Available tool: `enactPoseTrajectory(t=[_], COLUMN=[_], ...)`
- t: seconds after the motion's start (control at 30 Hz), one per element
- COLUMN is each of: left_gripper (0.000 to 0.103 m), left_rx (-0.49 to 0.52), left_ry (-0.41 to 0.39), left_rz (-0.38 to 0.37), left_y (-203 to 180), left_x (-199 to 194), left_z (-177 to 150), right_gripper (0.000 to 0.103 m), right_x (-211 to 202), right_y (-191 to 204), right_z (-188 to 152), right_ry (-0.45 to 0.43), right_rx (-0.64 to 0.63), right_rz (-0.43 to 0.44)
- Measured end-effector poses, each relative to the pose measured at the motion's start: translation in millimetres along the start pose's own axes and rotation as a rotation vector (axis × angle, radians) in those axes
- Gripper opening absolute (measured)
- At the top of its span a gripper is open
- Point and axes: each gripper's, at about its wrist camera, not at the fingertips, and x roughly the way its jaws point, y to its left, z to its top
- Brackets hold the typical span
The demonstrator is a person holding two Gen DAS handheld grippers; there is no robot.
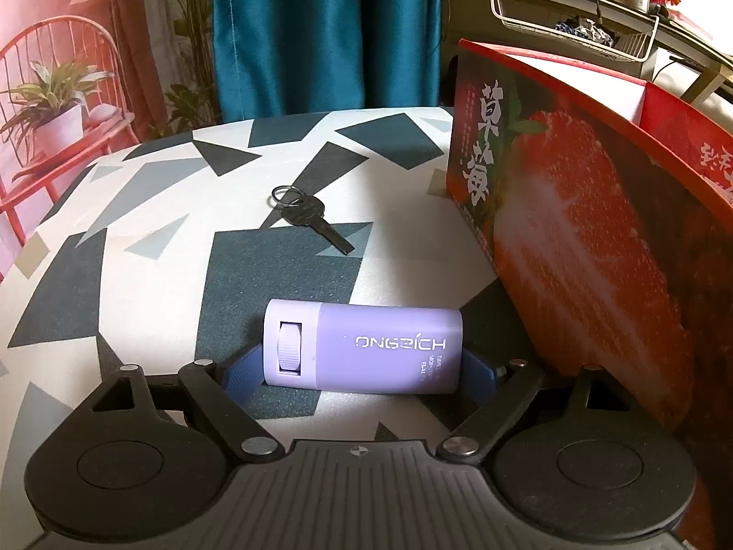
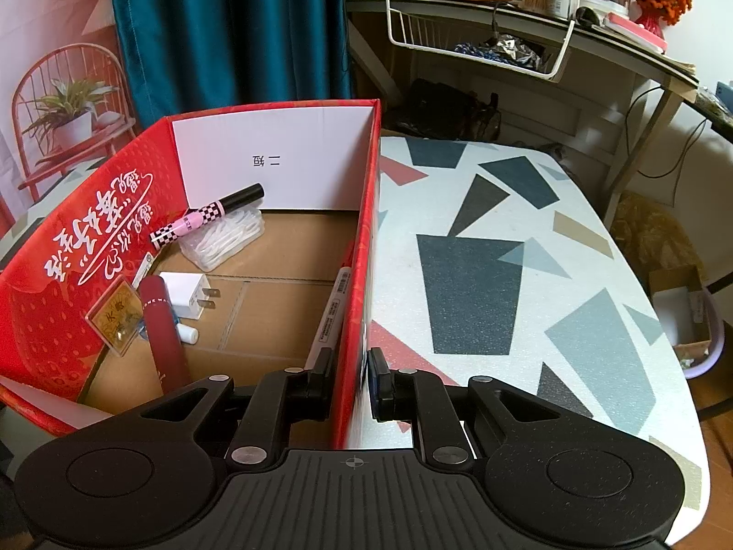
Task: Organize rigid objects
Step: 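Carry the purple case with the left gripper over the box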
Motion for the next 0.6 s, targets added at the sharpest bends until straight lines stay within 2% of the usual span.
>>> enactPoseTrajectory(t=[0.27,0.47,0.6], left_gripper=[0.089,0.089,0.089], left_rx=[0.003,0.018,0.011], left_ry=[-0.015,-0.137,-0.227], left_rz=[-0.018,-0.056,-0.158], left_y=[3,9,3], left_x=[-4,-31,-53], left_z=[10,53,86], right_gripper=[0.014,0.014,0.014], right_x=[0,0,1], right_y=[1,1,1], right_z=[0,1,1], right_ry=[0.005,0.004,0.005], right_rx=[-0.006,-0.005,-0.005], right_rz=[-0.002,-0.001,-0.002])
